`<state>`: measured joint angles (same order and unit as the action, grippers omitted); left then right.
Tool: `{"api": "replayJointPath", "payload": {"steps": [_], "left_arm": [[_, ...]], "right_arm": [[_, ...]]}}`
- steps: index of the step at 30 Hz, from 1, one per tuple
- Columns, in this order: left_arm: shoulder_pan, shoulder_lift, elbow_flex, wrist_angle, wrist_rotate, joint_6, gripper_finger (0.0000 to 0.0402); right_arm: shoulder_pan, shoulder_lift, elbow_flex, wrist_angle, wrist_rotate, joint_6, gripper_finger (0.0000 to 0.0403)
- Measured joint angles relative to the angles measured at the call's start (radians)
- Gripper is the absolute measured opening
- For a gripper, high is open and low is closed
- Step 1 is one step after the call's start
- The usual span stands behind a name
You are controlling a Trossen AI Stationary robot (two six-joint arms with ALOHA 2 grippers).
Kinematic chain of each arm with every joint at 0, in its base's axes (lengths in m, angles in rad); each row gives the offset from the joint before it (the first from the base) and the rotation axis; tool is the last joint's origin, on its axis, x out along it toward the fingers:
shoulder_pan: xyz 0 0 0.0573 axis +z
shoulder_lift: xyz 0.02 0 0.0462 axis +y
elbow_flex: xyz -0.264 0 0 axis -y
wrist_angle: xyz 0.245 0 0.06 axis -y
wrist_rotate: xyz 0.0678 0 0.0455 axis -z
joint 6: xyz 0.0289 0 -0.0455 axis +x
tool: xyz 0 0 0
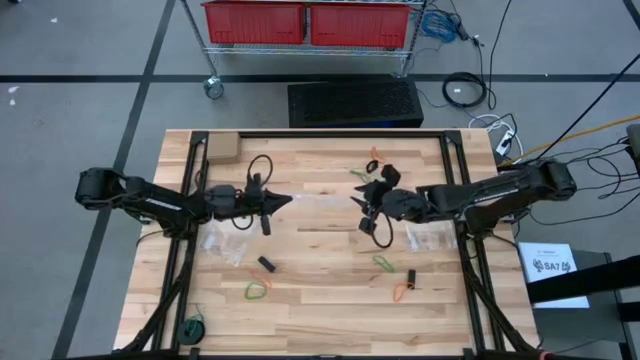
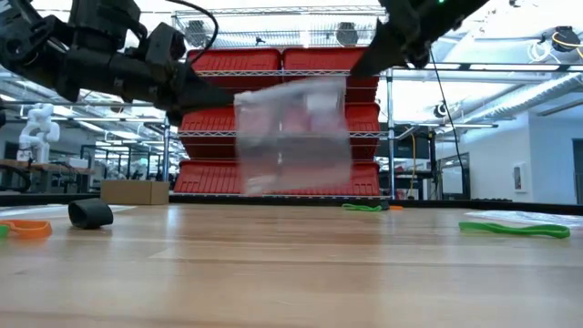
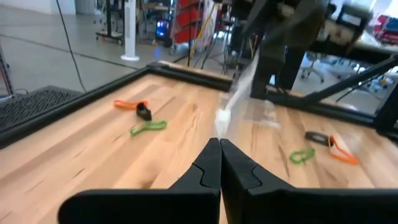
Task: Sort rubber bands
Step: Open the top left transparent zip bag
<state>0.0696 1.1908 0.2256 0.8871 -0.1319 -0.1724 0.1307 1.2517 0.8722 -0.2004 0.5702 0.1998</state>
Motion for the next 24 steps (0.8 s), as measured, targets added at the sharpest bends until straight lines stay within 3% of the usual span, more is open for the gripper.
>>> {"api": "replayJointPath", "payload": {"steps": [7, 15, 19, 24], "left_arm": [[0.000, 0.000, 0.000, -0.093, 0.040, 0.010, 0.0000], [0.000, 0.000, 0.000, -0.198, 0.060, 0.055, 0.0000], [0.000, 0.000, 0.000, -0.299, 0.056, 0.057, 0.0004], [0.000, -0.003, -0.001, -0.312, -0.034, 0.058, 0.0009]], "right_arm": [[-0.021, 0.008, 0.000, 0.083, -0.062, -0.024, 0.0121], [-0.059, 0.233, 0.001, 0.380, -0.271, -0.057, 0.0121], [-0.060, 0.356, 0.001, 0.451, -0.284, -0.038, 0.0121], [-0.038, 0.527, 0.044, 0.512, -0.278, -0.024, 0.0121]]}}
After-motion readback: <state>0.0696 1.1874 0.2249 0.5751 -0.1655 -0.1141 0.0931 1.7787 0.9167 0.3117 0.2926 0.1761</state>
